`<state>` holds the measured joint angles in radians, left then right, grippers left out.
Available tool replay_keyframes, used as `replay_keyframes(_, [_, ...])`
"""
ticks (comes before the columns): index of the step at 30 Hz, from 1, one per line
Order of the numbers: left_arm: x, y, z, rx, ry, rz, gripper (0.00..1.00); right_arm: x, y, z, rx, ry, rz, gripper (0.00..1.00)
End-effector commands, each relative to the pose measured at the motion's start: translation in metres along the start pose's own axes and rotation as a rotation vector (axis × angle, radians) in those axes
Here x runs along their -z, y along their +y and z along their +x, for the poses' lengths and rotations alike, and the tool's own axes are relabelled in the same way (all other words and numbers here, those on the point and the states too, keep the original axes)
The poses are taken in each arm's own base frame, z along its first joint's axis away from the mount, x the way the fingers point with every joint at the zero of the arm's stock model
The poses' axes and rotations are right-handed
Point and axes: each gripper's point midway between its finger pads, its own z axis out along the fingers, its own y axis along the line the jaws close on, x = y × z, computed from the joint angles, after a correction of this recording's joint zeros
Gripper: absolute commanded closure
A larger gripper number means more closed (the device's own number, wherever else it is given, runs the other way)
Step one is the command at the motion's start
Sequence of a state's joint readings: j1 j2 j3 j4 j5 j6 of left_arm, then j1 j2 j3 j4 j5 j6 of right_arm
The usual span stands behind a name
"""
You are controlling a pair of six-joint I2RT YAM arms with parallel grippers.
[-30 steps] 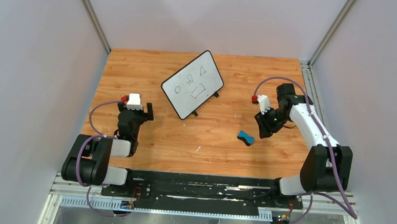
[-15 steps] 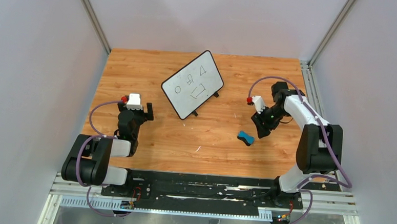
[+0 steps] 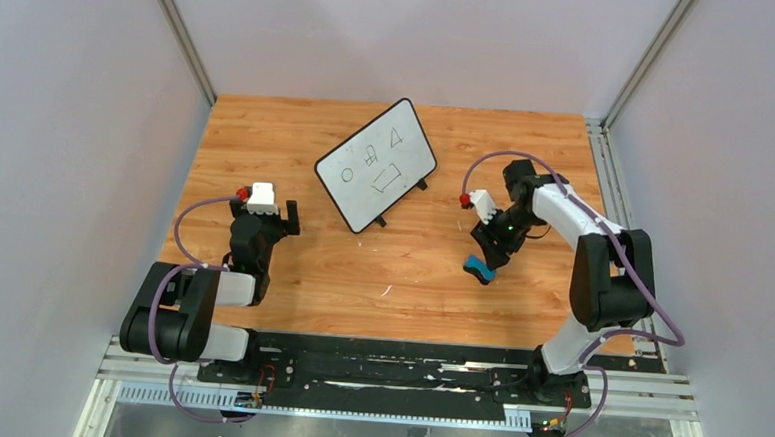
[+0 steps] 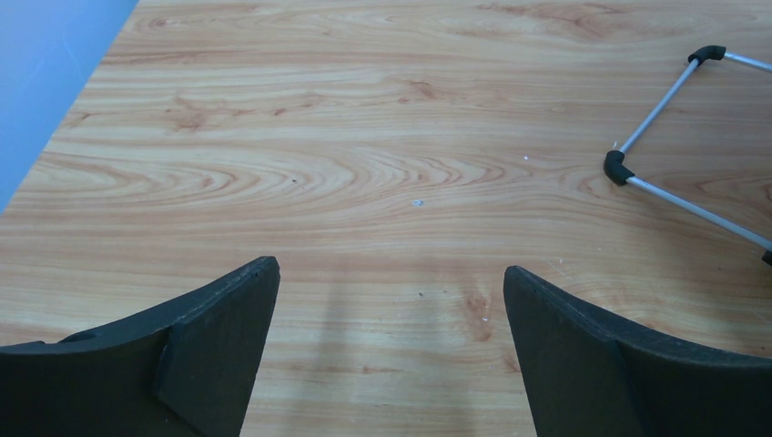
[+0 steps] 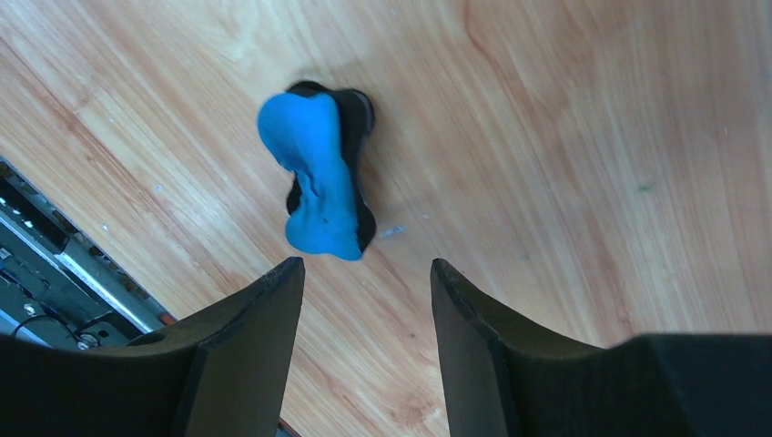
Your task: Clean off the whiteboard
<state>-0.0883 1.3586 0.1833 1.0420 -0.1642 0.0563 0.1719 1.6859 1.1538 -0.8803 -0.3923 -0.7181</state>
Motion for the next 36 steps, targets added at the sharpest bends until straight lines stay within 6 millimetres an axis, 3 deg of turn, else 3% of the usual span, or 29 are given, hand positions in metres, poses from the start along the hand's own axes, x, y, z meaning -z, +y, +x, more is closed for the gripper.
replay_keyframes(1, [-0.003, 0.001, -0.009, 0.003, -0.033, -0.014, 0.02, -0.003, 0.012, -0.017, 0.036, 0.0, -0.005, 0.45])
replay_keyframes(7, [-0.003, 0.002, -0.01, 0.003, -0.033, -0.015, 0.02, -0.013, 0.023, -0.018, 0.038, 0.012, -0.036, 0.45])
replay_keyframes(25, [-0.003, 0.001, -0.01, 0.004, -0.034, -0.014, 0.02, -0.042, 0.027, -0.015, 0.033, 0.057, -0.073, 0.46])
replay_keyframes(36, [-0.003, 0.001, -0.01, 0.004, -0.034, -0.014, 0.02, -0.055, 0.03, -0.01, 0.018, 0.091, -0.096, 0.57])
